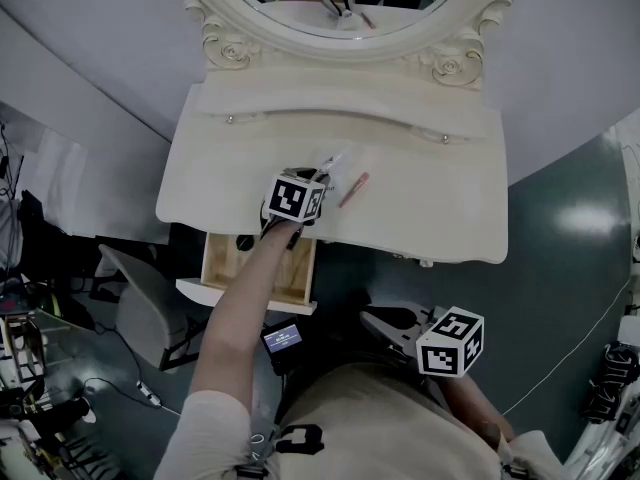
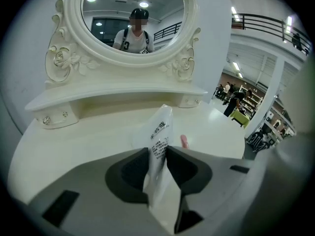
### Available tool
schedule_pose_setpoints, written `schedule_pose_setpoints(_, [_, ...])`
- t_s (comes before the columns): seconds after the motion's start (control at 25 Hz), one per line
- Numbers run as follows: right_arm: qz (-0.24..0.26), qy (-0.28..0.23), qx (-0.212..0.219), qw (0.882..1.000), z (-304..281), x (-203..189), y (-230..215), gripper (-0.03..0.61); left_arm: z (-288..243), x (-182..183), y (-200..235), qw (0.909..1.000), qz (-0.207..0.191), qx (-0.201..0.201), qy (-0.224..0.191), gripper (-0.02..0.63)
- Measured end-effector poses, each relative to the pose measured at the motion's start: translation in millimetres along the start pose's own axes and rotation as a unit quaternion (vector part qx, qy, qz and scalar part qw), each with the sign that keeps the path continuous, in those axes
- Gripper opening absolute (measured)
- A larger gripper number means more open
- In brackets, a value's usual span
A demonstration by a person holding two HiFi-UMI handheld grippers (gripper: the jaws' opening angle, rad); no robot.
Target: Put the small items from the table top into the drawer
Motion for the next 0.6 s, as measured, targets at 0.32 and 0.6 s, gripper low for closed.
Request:
schedule_pose_setpoints(0.32, [0.007, 0.002, 0.006, 1.0, -4.3, -2.2, 7.8, 0.029, 23.3, 2.2, 2.6, 0.9997, 0.006, -0.002, -0.023, 0.163])
schedule_pose_setpoints(0.6, [0.018, 0.003, 0.011, 1.0, -11.0, -3.5, 17.1, 0.029, 45.6, -2.2, 3.3, 0.9994, -0.008, 0.001, -0.035, 0.163])
Point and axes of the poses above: the fingertips, and each gripper's own axes: z backward along the fingers, y to its left, x out of its top, the point moved 3 cm from there along z, backward along the fingers, and after that the axes turned 3 degrees about y, right-handed, at the moved point
